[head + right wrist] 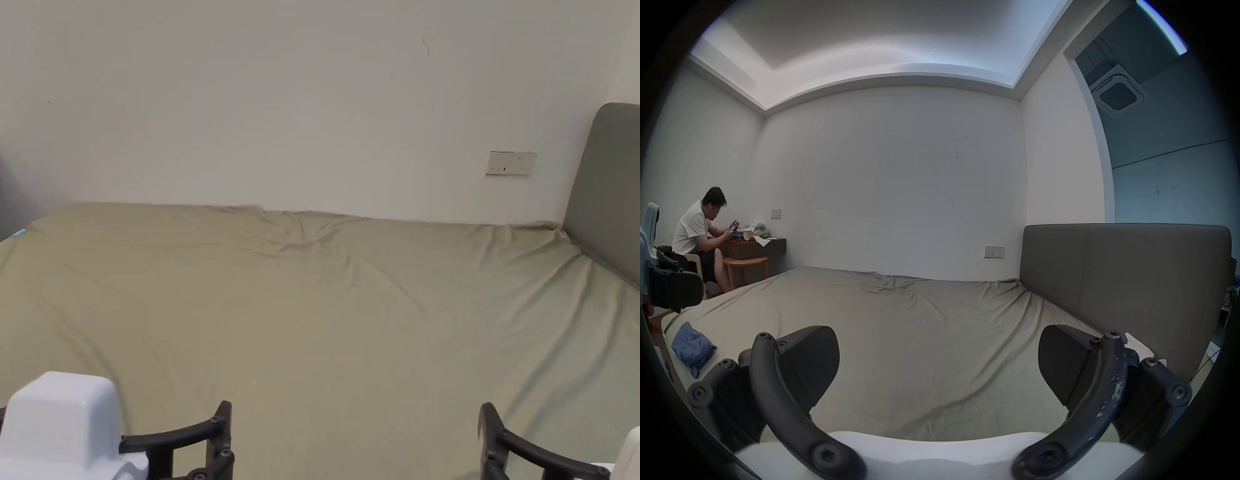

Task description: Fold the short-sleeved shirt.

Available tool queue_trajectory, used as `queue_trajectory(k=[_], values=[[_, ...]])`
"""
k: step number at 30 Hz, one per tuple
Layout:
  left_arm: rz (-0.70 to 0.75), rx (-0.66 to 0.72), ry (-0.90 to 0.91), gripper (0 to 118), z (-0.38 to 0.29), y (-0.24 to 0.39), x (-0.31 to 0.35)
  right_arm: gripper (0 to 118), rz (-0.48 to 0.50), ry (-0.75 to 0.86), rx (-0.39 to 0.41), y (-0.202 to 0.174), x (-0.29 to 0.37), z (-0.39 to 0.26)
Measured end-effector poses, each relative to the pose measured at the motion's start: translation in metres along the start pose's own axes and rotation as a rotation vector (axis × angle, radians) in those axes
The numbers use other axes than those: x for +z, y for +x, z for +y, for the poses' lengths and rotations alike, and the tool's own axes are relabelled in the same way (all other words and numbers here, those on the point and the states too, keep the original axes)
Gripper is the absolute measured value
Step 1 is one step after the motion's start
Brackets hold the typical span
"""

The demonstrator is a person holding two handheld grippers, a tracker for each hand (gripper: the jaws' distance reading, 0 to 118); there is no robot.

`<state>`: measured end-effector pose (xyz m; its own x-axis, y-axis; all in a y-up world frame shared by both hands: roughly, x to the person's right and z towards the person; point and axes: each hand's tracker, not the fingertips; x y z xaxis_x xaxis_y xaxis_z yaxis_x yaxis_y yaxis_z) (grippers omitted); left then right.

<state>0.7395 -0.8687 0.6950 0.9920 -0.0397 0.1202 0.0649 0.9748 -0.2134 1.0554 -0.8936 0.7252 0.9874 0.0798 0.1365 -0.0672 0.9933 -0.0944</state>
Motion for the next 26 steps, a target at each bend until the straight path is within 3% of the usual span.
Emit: queue_trajectory(k=[7,26], values=[[0.002,-0.043,0.000,118,-0.0008,0.0064,-0.0021,118,-0.002,-0.018,0.009,-0.0018,-0.0014,-0.0020],[0.024,-0.001,-0.031,118,-0.0008,0.0032,-0.0093,118,-0.006,-0.022,0.018,-0.0004,-0.0023,-0.0006]])
